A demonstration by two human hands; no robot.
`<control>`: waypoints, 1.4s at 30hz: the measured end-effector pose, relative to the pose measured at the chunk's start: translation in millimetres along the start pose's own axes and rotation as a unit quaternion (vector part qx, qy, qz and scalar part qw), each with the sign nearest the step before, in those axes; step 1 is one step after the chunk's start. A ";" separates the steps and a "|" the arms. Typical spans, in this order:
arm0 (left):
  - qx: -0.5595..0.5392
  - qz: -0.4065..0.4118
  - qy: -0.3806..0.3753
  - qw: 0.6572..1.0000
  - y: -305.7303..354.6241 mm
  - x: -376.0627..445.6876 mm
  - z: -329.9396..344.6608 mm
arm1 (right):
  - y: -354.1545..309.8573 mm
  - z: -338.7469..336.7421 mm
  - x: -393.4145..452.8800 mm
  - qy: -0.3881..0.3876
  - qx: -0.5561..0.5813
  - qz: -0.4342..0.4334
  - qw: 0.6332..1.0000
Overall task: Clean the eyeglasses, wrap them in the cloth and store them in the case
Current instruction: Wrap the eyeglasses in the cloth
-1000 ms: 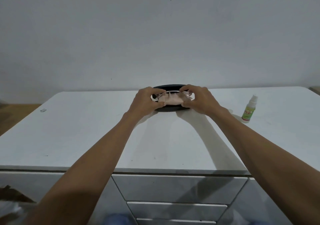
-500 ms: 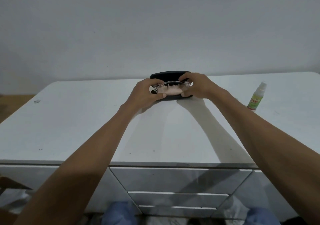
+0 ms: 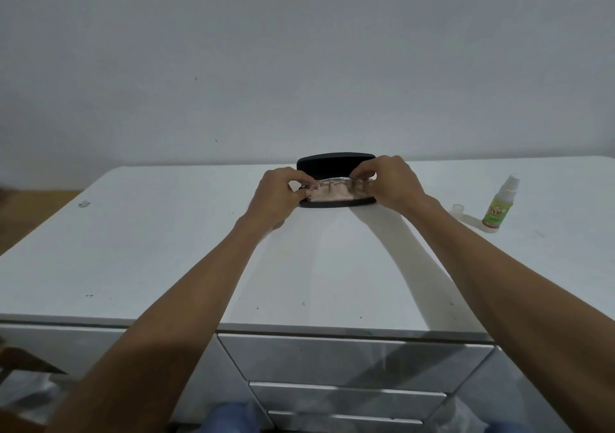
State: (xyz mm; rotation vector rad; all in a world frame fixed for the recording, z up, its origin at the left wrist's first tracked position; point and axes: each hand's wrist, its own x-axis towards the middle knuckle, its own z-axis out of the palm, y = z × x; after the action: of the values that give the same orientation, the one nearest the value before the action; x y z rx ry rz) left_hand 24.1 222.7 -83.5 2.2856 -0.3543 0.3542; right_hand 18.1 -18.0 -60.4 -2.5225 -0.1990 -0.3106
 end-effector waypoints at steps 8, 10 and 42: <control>0.026 -0.008 0.033 0.999 -3.6 -2.8 2.9 | 1.0 5.0 -1.7 0.030 0.021 -0.010 0.999; 0.042 0.002 0.041 0.998 -2.6 -5.7 2.7 | 3.6 3.4 -3.8 0.035 0.033 -0.013 0.999; 0.209 0.102 0.003 0.973 16.2 -33.8 0.0 | 8.1 -6.0 -36.8 -0.011 -0.145 -0.072 0.987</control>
State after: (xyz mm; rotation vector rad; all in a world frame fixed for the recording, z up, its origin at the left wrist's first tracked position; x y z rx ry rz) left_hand -12.9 216.8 -84.9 2.6636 -0.5578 0.5848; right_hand -16.6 -30.8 -69.7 -2.8072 -0.3711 -0.3933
